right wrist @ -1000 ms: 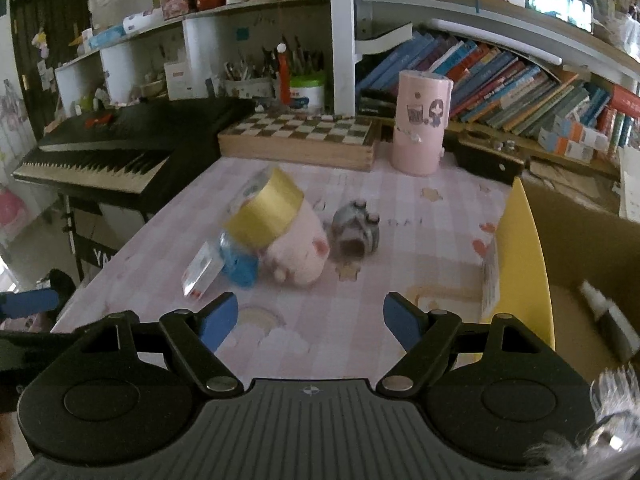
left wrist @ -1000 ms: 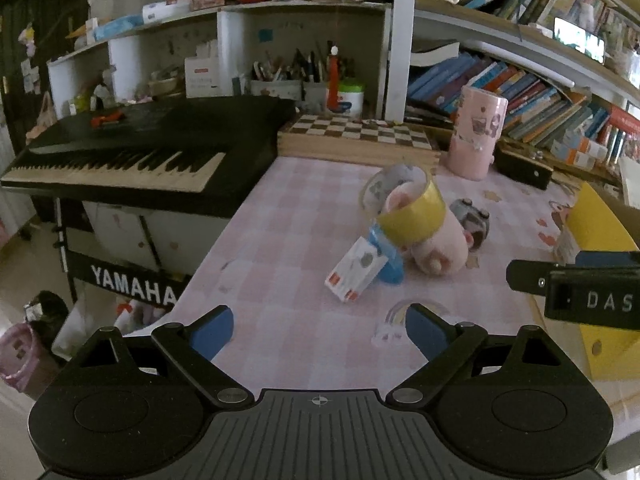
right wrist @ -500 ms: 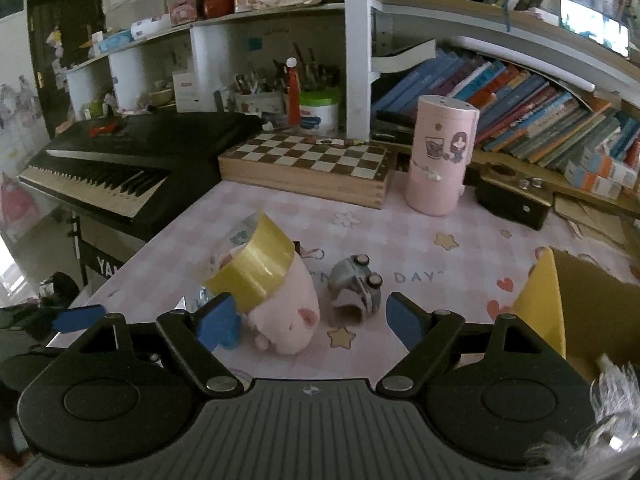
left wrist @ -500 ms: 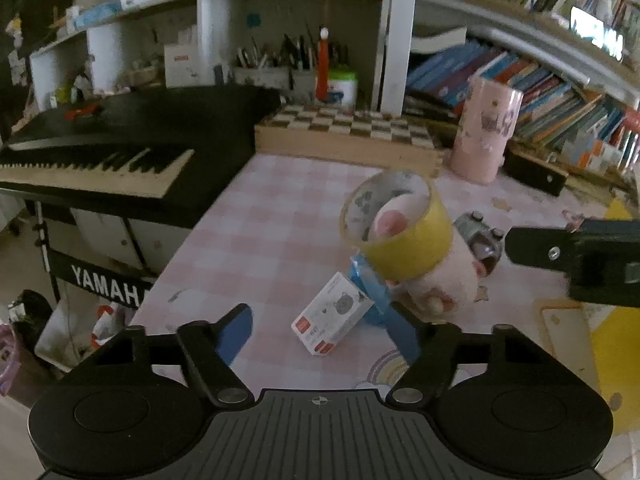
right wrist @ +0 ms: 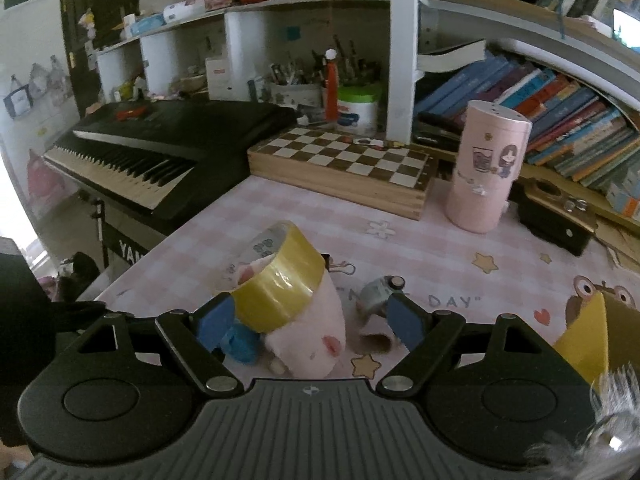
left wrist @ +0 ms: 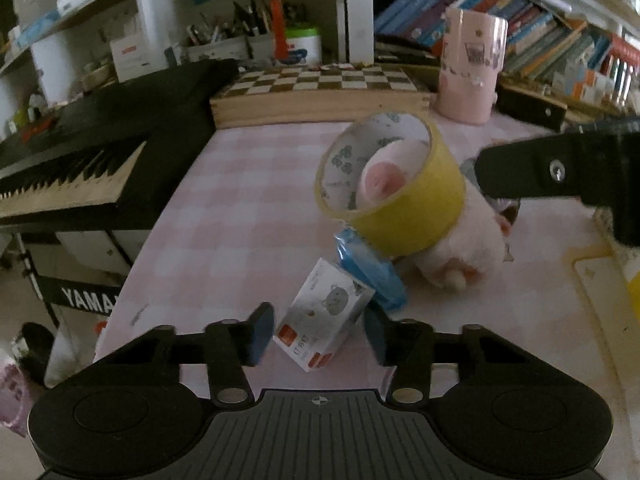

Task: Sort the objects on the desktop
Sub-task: 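Grasp the small white box with the left tool while the right tool grasps the gold tape roll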

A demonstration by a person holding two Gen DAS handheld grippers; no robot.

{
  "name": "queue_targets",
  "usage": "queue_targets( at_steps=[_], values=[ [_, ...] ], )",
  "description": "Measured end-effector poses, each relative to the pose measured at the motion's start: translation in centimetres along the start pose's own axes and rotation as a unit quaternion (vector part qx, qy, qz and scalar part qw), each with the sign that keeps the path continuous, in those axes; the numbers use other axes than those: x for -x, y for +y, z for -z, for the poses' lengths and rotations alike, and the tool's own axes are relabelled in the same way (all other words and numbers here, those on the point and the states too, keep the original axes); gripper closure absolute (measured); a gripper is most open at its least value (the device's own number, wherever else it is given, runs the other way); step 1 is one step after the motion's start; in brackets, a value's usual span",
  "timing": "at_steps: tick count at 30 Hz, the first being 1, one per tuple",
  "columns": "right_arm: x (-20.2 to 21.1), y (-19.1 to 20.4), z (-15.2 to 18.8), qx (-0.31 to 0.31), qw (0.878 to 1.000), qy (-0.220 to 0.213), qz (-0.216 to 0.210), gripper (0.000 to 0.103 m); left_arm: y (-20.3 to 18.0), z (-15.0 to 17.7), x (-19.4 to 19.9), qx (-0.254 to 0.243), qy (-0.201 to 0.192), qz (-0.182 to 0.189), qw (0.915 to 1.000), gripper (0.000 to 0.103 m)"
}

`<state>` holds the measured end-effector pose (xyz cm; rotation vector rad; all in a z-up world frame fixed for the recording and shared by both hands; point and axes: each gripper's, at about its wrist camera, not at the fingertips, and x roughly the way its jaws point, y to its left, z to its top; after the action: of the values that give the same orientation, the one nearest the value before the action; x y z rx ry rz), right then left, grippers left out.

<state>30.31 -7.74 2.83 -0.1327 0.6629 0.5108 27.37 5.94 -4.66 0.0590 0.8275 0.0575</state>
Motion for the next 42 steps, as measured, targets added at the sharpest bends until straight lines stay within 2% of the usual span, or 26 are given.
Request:
queue_targets(
  at_steps=[3,7,11,14,17,21,29,33,37,42],
  values=[
    [-0.6,0.2,-0.3,0.013,1.000,0.002,-0.007,0.020,0.0,0.1,0.0,-0.011,-0.002,-0.009,0.9999,0.071],
    [-1.8,0.6,-0.8,0.031,0.999,0.006,-0.018,0.019,0.6,0.3,1.0,0.007,-0.004,-0.007,0.9999,0.073],
    [-3.1,1.0,-1.4,0.039,0.999,0.009,-0.029,0.017,2.2,0.8,2.2,0.063,-0.005,0.001,0.9980,0.073],
    [-4.4,1.8,-1.8,0.070,0.997,0.022,-0.040,0.012,3.5,1.5,3.2,0.112,-0.003,0.009,0.9936,0.073],
    [-6.0,3.4,-1.7,0.149,0.987,0.046,-0.045,0.011,4.2,2.2,4.0,0.133,-0.002,0.003,0.9911,0.073],
    [-7.6,4.9,-1.1,0.236,0.969,0.054,-0.038,0.010,4.8,2.8,4.6,0.151,-0.001,-0.007,0.9885,0.073],
    [-9.9,5.4,-0.9,0.282,0.958,0.059,-0.011,0.009,5.2,2.8,5.4,0.158,-0.009,-0.013,0.9874,0.073],
    [-10.3,5.6,-0.7,0.302,0.952,0.056,-0.002,0.018,5.3,2.6,5.7,0.156,-0.013,-0.009,0.9876,0.073],
    [-8.5,5.4,-1.0,0.284,0.959,0.021,-0.009,0.019,5.3,2.5,6.3,0.153,-0.021,-0.004,0.9880,0.073],
    [-5.2,5.1,-2.5,0.226,0.974,-0.024,-0.025,0.019,5.3,2.3,7.4,0.144,-0.033,0.002,0.9890,0.073]
  ],
)
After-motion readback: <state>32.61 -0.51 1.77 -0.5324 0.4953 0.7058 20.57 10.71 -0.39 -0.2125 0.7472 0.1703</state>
